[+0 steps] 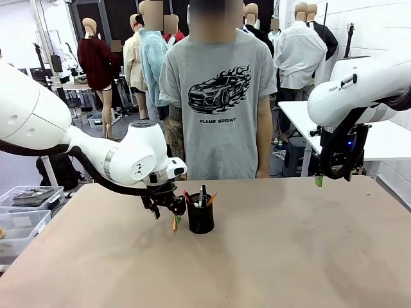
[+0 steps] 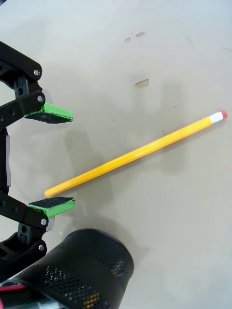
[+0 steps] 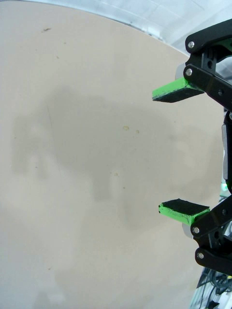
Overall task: Place the pens into the pen holder.
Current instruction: Pick up a writing instrument from the table and place it into the Pen holder.
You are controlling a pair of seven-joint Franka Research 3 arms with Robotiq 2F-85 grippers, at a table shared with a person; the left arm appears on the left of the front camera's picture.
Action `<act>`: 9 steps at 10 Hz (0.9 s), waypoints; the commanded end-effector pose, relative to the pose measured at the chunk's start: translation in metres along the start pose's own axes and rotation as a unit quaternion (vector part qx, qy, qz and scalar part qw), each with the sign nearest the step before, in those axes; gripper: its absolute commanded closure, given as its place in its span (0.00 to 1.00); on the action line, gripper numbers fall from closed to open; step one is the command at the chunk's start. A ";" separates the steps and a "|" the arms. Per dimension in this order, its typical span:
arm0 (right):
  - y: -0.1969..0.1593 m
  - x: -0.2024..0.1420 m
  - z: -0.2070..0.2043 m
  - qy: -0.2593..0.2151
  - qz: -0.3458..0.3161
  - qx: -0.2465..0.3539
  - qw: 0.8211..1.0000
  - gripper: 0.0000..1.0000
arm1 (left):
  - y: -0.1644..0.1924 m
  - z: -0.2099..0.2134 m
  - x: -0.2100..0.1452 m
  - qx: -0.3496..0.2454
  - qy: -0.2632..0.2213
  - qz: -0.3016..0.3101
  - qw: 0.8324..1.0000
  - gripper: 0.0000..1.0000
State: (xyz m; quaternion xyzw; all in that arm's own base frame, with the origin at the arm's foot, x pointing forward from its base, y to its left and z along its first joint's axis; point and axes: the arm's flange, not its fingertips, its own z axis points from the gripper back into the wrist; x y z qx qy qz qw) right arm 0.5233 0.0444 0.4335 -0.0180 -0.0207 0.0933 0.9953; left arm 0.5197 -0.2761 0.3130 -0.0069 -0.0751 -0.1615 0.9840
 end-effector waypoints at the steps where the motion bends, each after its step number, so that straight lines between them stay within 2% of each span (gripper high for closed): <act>1: 0.000 0.000 0.000 0.003 0.000 0.000 1.000 0.00 | -0.007 -0.004 0.006 0.014 0.006 0.016 1.000 0.20; 8: 0.000 0.000 0.000 0.003 0.000 0.000 1.000 0.00 | -0.004 -0.011 0.010 0.032 0.033 0.024 0.999 0.20; 9: 0.000 0.000 0.000 0.003 0.000 0.000 1.000 0.00 | -0.003 -0.010 0.010 0.031 0.035 0.021 0.999 0.24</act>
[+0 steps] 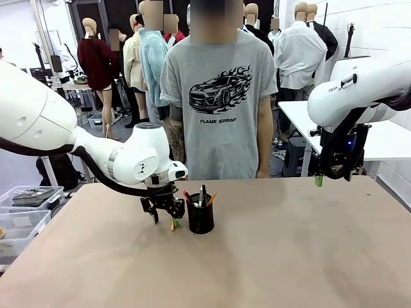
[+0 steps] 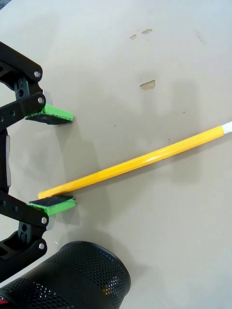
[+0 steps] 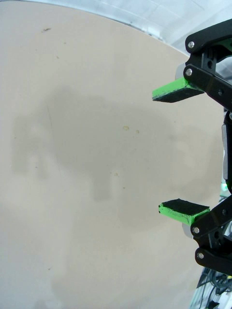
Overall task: Place the pens into the pen holder.
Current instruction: Pick up a writing instrument from the table and place it into the Pen holder.
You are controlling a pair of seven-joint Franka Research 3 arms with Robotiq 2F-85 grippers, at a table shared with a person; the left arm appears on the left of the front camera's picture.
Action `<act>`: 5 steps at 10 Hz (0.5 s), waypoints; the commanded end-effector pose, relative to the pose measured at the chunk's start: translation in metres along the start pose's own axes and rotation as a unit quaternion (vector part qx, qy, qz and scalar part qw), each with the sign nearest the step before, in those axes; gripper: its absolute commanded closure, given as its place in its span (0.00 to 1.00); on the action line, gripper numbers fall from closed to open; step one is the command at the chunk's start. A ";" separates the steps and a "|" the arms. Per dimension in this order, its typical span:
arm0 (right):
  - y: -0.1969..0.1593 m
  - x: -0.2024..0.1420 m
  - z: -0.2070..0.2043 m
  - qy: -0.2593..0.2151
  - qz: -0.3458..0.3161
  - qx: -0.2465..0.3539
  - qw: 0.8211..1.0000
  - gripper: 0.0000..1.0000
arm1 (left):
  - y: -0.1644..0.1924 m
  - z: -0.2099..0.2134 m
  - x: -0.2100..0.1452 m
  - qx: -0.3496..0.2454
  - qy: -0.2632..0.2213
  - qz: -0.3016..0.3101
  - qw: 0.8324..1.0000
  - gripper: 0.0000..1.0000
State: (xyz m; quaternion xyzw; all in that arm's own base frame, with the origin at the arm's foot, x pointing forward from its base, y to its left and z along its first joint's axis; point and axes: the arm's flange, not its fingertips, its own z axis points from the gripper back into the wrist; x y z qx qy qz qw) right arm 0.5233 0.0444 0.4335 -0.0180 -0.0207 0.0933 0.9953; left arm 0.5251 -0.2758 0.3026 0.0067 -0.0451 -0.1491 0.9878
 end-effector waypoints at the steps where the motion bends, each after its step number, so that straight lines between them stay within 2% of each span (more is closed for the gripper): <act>1: 0.000 0.000 0.000 0.003 0.000 0.000 1.000 0.00 | -0.006 0.002 0.005 0.021 0.003 0.008 1.000 0.43; 4: 0.000 0.000 0.000 0.003 0.000 0.000 1.000 0.00 | -0.004 0.002 0.005 0.023 0.001 0.007 1.000 1.00; 5: 0.000 0.000 0.000 0.003 0.000 0.000 1.000 0.00 | -0.004 0.001 0.005 0.022 0.002 0.006 1.000 1.00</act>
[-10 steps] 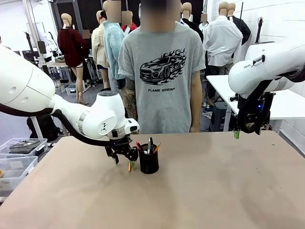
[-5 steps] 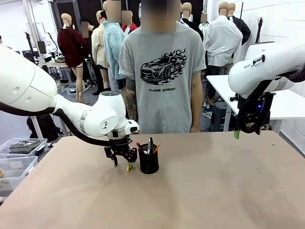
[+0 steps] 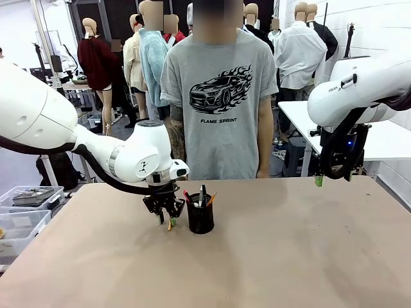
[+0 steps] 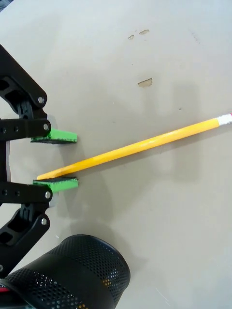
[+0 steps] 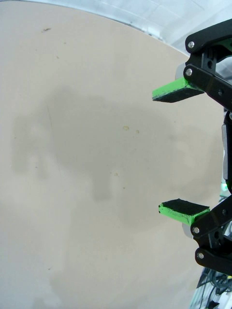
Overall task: Place the pens into the pen holder.
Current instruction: Pick up a writing instrument from the table and place it into the Pen holder.
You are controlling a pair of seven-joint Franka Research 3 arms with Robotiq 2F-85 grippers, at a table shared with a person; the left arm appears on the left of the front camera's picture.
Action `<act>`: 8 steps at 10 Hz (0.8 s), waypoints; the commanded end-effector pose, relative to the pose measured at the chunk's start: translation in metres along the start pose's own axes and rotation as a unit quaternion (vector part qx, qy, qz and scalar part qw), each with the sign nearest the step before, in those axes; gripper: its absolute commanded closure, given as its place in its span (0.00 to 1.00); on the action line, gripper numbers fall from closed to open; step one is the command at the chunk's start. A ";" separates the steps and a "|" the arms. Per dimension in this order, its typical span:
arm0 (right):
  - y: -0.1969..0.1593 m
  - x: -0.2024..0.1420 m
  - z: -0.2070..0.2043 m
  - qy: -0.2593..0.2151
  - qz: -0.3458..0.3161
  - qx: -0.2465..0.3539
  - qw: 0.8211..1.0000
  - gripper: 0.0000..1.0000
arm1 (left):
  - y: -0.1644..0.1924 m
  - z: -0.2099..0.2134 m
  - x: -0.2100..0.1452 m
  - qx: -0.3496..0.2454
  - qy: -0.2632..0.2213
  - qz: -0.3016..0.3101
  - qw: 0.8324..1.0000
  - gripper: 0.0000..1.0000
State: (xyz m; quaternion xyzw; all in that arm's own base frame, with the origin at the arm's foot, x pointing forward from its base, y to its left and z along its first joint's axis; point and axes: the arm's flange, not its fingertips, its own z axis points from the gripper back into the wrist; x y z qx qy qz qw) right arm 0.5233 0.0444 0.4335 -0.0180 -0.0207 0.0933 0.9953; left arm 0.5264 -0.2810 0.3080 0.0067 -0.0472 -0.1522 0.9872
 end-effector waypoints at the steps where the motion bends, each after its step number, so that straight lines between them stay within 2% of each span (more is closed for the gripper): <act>1: 0.000 0.000 0.000 0.003 0.000 0.000 1.000 0.00 | 0.000 -0.005 0.002 0.021 0.004 0.012 1.000 1.00; 6: 0.000 0.000 0.000 0.003 0.000 0.000 1.000 0.00 | 0.001 -0.006 0.002 0.011 0.009 0.012 1.000 1.00; 8: 0.000 0.000 0.000 0.003 0.000 0.000 1.000 0.00 | 0.015 0.009 -0.002 -0.009 -0.012 0.017 1.000 1.00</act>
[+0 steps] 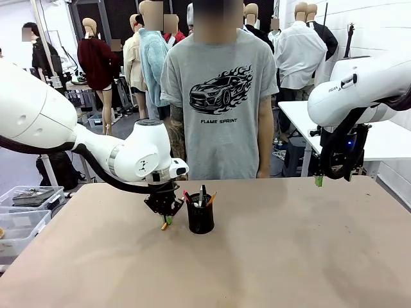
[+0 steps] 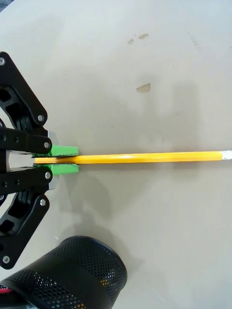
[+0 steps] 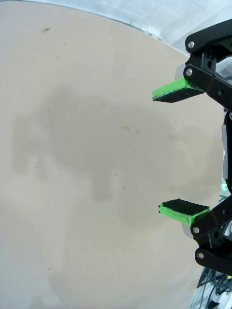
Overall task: Place the pens into the pen holder.
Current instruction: Pick up a writing instrument from the table and place it into the Pen holder.
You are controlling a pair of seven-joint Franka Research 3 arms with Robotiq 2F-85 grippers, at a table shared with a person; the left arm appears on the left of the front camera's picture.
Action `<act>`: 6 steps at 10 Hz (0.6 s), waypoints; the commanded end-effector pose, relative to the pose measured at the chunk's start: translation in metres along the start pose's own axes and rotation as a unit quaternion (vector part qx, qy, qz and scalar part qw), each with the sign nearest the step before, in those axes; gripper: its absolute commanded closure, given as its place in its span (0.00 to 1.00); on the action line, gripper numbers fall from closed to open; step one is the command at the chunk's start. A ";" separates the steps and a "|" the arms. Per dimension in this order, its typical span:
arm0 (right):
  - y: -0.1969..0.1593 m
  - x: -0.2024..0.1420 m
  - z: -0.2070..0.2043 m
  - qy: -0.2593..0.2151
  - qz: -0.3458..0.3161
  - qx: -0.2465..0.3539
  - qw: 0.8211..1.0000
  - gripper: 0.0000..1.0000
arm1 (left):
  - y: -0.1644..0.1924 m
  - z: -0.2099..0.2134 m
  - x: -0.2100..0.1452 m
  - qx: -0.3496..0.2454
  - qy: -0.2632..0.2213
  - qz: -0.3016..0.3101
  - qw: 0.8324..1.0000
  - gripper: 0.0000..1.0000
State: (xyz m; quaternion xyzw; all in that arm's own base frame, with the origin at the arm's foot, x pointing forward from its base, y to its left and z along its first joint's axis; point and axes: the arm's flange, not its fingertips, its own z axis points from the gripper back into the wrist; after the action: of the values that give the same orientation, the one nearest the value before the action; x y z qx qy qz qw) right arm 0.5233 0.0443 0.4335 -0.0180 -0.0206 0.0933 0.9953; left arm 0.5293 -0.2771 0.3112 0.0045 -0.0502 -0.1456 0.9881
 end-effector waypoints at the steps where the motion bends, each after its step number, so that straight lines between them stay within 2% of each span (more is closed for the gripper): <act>1: 0.000 0.000 0.000 0.003 0.000 0.000 1.000 0.00 | 0.026 0.023 -0.009 -0.025 -0.034 0.025 0.999 1.00; 4: 0.000 0.000 0.000 0.003 0.000 0.000 1.000 0.00 | 0.070 0.050 -0.029 -0.067 -0.112 0.047 0.990 1.00; 6: 0.000 0.000 0.000 0.003 0.000 0.000 1.000 0.00 | 0.087 0.057 -0.037 -0.109 -0.210 0.014 0.972 1.00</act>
State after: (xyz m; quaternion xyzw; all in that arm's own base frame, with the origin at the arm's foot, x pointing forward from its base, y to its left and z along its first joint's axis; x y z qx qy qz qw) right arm 0.5234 0.0439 0.4335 -0.0180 -0.0206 0.0928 0.9953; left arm 0.5274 -0.1929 0.3779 -0.0909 -0.2003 -0.0953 0.9708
